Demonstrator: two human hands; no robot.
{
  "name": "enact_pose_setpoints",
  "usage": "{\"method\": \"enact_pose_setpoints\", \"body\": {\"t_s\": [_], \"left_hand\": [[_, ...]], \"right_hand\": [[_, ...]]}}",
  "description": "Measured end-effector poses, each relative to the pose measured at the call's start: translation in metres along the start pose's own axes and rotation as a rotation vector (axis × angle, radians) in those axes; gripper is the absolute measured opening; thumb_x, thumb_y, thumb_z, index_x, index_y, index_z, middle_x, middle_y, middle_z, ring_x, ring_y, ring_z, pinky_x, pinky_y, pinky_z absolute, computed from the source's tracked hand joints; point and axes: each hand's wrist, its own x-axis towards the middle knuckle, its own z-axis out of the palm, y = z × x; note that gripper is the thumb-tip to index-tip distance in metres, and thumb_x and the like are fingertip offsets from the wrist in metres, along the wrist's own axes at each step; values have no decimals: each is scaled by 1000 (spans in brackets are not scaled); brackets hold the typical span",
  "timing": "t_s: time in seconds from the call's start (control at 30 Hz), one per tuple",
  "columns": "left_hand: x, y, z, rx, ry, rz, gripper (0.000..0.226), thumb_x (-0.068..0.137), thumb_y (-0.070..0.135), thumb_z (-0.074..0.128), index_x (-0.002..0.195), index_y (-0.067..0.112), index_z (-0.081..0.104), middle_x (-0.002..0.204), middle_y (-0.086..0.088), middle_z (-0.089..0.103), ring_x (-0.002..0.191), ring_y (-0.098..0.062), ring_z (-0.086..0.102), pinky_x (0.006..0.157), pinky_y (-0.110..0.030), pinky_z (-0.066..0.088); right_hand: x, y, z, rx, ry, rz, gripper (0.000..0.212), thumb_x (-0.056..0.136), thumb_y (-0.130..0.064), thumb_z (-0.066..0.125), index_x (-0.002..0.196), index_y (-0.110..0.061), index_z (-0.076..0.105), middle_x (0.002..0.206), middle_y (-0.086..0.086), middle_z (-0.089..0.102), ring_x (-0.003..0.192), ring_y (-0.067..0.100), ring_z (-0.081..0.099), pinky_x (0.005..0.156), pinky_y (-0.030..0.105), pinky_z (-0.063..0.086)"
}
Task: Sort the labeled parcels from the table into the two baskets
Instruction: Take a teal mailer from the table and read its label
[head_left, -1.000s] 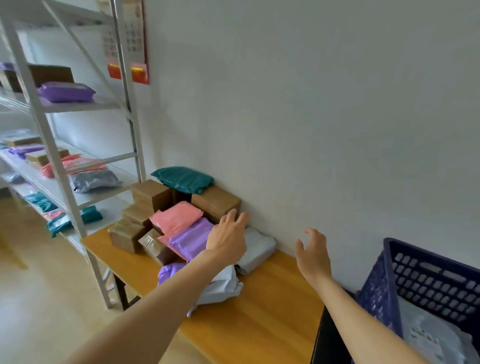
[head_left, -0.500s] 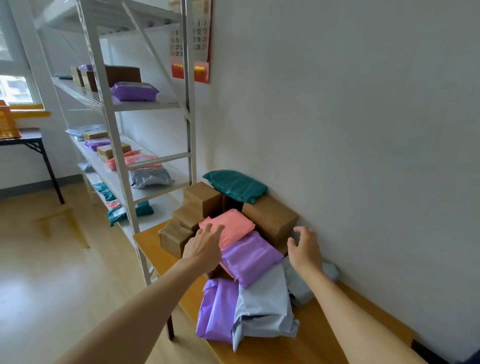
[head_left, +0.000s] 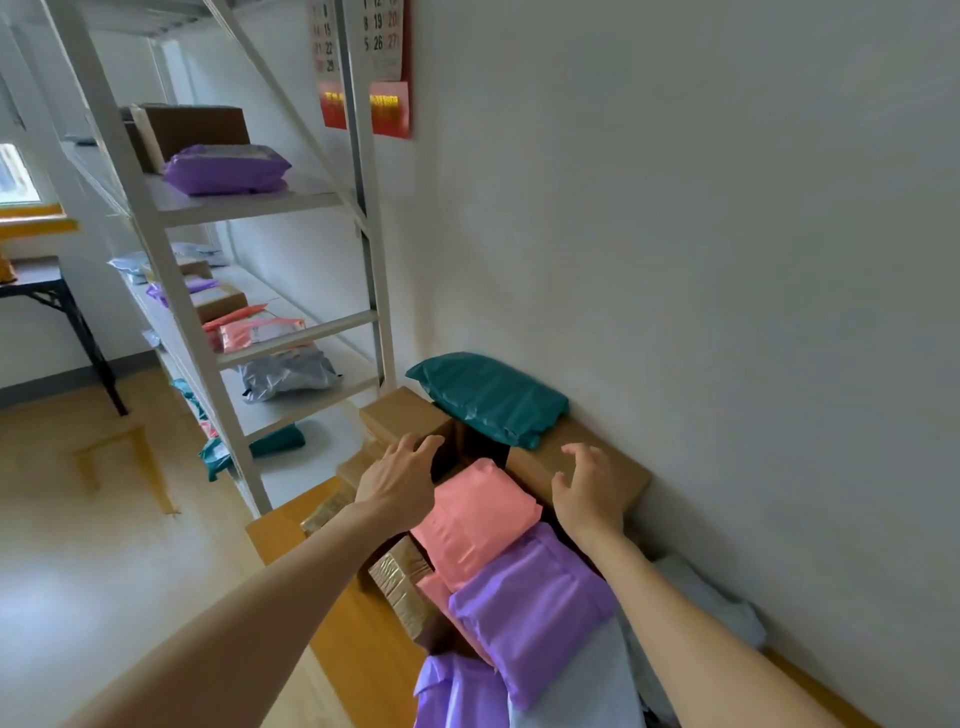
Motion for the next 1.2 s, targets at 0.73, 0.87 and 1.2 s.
{"method": "enact_pose_setpoints", "body": {"t_s": [0.73,0.87,1.2], "left_hand": [[207,-92,92,-28,-214,363,59,95,15,48,147,31,27,157,-5,22,142,-28,28,108,-39,38],[232,-107,96,-13,-191,408,55,98,19,44,149,30,25,159,-6,15,146,-28,17,115,-41,25],[246,-124,121,-46,-177,482,62,95,11,46,149,31,23,159,-7,15,147,-26,13,119,-39,12]], "right_hand": [[117,-28,145,-597,-50,9,62,95,-27,54,148,-13,25,158,15,13,147,26,10,119,35,10],[133,-33,163,-722,-54,47,68,95,-24,56,151,-13,19,159,14,10,148,25,7,120,38,4],[152,-35,190,-907,52,100,70,61,-1,84,127,-6,60,134,21,55,124,30,55,104,45,43]]}}
